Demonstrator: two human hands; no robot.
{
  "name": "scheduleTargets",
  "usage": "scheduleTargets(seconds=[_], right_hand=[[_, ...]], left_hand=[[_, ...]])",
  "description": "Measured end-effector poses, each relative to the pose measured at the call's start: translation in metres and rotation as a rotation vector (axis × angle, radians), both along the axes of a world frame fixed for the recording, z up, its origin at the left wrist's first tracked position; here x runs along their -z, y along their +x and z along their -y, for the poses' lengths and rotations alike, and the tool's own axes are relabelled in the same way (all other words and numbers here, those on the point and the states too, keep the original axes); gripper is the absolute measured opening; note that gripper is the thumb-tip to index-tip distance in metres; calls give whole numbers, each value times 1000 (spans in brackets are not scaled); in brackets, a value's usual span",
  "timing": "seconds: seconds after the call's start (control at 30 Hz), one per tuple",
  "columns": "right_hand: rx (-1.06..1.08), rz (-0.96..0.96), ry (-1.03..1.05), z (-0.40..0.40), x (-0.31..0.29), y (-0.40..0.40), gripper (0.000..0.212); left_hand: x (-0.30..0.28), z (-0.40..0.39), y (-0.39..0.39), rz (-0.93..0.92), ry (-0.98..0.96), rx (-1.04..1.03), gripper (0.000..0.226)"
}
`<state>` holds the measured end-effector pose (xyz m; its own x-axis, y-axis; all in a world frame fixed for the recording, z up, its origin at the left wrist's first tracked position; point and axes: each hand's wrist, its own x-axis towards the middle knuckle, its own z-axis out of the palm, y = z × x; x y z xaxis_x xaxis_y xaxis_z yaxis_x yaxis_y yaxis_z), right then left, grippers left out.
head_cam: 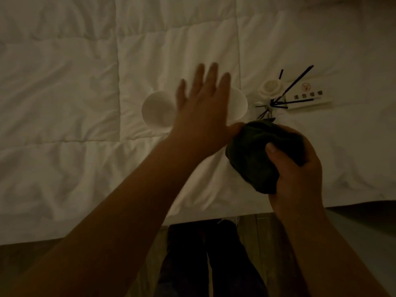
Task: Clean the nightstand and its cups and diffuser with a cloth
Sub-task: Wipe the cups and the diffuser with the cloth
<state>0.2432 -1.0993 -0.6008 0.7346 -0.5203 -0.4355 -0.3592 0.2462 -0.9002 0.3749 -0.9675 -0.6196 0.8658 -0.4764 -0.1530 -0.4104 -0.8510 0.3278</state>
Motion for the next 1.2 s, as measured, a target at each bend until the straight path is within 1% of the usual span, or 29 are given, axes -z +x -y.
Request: scheduleTargets(seconds=[0.13, 0.2, 0.23, 0.37, 0.47, 0.53, 0.6, 0.67, 0.77, 0.8, 0.87, 0.9, 0.97, 1.0, 1.03, 1.07, 1.13, 1.2], right_hand=[[72, 37, -8, 10, -3, 0, 38], [65, 43, -13, 13, -4, 0, 37], [61, 47, -16, 13, -5, 0, 36], [52, 102, -65, 0, -4, 1, 37], [-78, 154, -132, -26, -4, 12, 38], [-214, 148, -234, -41, -5, 19, 43], [-290, 149, -260, -48, -5, 27, 46], [-316, 147, -212, -47, -5, 37, 40], [-361, 68, -73, -42, -3, 50, 25], [-384, 40, -37, -42, -2, 53, 23], [-392, 11, 35, -42, 1, 56, 22], [-367, 7, 103, -42, 1, 58, 22], [-295, 6, 311, -43, 1, 59, 23], [-273, 28, 375, -44, -1, 59, 24], [-261, 67, 379, -45, -2, 58, 25], [-255, 116, 359, -47, -4, 55, 26], [-288, 207, 268, -53, -11, 47, 28], [-402, 250, 68, -56, -16, 40, 34]], left_hand=[[14, 31, 12, -253, 7, 26, 101], [18, 31, 17, -267, 20, 14, 95], [16, 28, 17, -267, 2, -6, 96], [0, 2, -5, -324, -218, -61, 107], [-18, -20, -32, -390, -366, -29, 105], [-28, -32, -46, -451, -444, -69, 107], [-33, -43, -52, -474, -515, -124, 101], [-37, -51, -55, -465, -567, -121, 90], [-36, -59, -53, -466, -555, -73, 89], [-36, -63, -51, -481, -555, -70, 90], [-37, -74, -46, -524, -566, -67, 89], [-37, -77, -44, -556, -578, -72, 88], [-39, -82, -45, -643, -663, -137, 88], [-41, -82, -46, -657, -720, -184, 88], [-42, -80, -48, -640, -756, -233, 88], [-43, -78, -49, -602, -760, -276, 87], [-43, -74, -50, -509, -703, -344, 87], [-42, -70, -47, -450, -620, -387, 86]])
